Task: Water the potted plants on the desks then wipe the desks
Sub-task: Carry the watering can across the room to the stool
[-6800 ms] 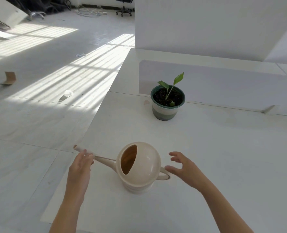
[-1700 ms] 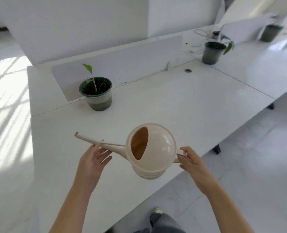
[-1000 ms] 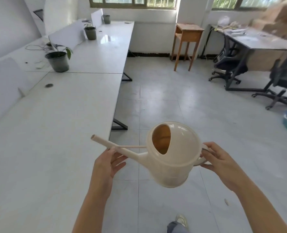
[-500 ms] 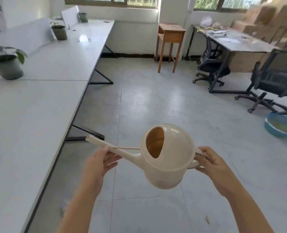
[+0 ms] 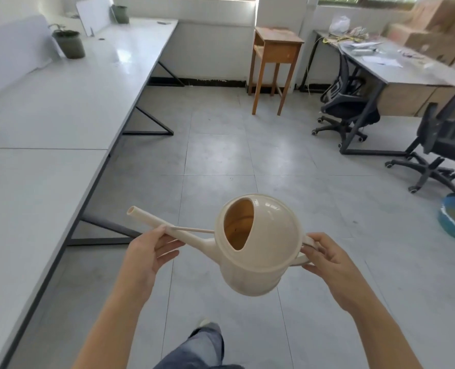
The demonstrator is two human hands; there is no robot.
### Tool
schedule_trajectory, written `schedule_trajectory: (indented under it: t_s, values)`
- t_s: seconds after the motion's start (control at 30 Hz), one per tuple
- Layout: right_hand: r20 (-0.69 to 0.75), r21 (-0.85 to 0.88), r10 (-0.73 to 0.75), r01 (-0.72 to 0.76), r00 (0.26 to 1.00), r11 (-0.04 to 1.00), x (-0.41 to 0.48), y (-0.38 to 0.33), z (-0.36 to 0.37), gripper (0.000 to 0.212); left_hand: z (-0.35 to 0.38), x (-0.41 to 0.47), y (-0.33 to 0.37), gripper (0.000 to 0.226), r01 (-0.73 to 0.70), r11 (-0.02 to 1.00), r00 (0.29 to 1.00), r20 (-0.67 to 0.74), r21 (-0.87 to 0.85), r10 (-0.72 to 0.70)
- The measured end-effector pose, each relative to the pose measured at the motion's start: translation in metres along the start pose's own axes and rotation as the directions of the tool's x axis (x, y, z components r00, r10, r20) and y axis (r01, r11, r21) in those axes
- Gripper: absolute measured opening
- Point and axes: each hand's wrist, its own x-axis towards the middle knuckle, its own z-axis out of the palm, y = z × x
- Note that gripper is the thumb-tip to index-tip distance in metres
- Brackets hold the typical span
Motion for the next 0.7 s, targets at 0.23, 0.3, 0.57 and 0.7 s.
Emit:
schedule_trajectory:
  t_s: [0.23,0.3,0.57,0.7]
  values:
    - [-0.096,0.011,0.009,-0.008,0.995,1.000,0.121,-0.029,-0.020,0.065,0.060,0.138,0.051,0.021,0.042,0.999,0.996,0.083,0.007,-0.042]
    - [-0.134,0.020,0.011,-0.009,0.991,1.000,0.155,-0.032,-0.029,0.065,0.081,0.173,0.060,0.021,0.061,0.998,0.993,0.106,-0.001,-0.060]
    - [-0.190,0.011,0.019,-0.017,0.982,1.000,0.295,-0.040,-0.098,0.061,0.187,0.301,0.069,0.019,0.084,0.996,0.986,0.150,-0.019,-0.080]
    - [-0.153,0.021,-0.009,0.012,0.988,1.000,0.370,-0.050,-0.151,0.030,0.254,0.359,0.076,0.019,0.068,0.997,0.992,0.107,-0.040,-0.064]
